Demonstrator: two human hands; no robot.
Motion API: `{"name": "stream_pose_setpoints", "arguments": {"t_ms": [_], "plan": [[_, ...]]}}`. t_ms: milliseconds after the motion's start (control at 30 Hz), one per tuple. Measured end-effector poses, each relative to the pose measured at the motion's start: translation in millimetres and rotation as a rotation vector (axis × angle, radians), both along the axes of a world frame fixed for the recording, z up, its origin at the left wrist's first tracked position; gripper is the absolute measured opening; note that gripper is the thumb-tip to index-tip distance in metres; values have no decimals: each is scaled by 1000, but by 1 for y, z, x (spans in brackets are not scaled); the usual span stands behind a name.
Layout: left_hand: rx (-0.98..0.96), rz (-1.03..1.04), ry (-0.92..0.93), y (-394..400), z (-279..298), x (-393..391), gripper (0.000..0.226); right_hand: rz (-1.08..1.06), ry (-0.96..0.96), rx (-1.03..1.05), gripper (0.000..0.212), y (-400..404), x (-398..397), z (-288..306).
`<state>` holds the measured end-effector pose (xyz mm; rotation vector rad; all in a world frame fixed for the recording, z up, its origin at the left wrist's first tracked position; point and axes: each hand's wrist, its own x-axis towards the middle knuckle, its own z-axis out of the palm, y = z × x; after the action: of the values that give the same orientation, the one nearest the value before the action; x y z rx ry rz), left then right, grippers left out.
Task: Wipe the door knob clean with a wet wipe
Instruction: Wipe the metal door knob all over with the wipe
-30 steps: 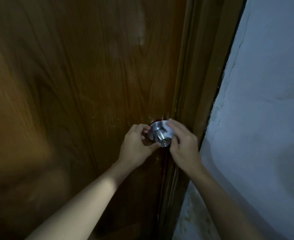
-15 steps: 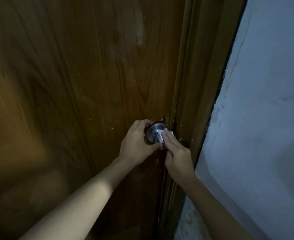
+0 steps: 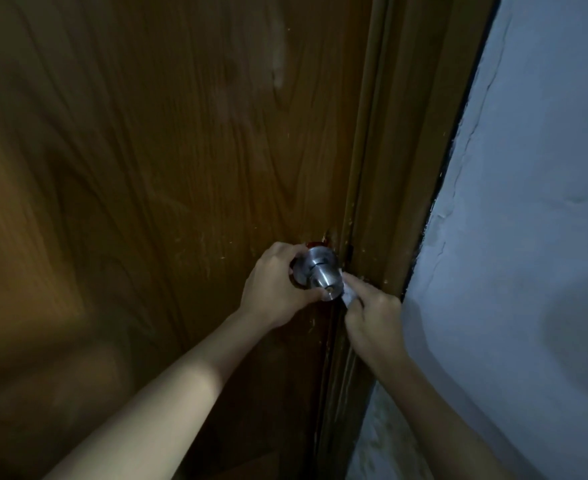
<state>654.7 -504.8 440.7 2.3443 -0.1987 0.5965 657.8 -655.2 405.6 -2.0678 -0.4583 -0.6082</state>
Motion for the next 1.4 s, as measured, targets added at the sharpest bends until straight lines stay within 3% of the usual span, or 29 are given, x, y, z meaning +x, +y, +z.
{"name": "stream_pose_setpoints", "arguments": {"t_ms": [67, 200, 433, 567, 667, 733, 867, 1000, 1133, 1200, 1267, 1400], "plan": [[2, 3, 1, -1, 0, 0, 70, -32, -49, -2, 37, -2, 1, 7], [18, 7, -12, -1, -2, 1, 68, 147, -54, -151, 42, 15, -2, 9], [13, 26, 7, -3, 1, 0, 65, 18, 44, -115, 36, 21, 2, 23], [17, 27, 35, -4, 2, -1, 69, -23, -57, -188, 33, 19, -5, 19], [4, 48, 45, -5, 1, -1, 73, -6, 86, -155, 27, 13, 6, 17], [-6, 56, 43, -6, -1, -1, 74, -47, 120, -184, 34, 10, 5, 9], [-10, 69, 37, -6, -1, 2, 74, -72, -33, -144, 48, 12, -7, -5], [-10, 75, 36, -5, -1, 3, 74, -84, 73, -99, 49, 14, 5, -1], [-20, 62, 35, -6, 0, 3, 74, -119, -77, -9, 49, 22, -3, -9], [-28, 59, 36, -6, 0, 3, 74, -157, -46, 36, 45, 22, 0, -8], [-24, 64, 36, -5, 0, 3, 73, -154, 5, 13, 44, 23, 6, -4], [-18, 64, 24, -6, -1, 2, 72, -89, -183, -88, 44, 25, 2, -10]]}}
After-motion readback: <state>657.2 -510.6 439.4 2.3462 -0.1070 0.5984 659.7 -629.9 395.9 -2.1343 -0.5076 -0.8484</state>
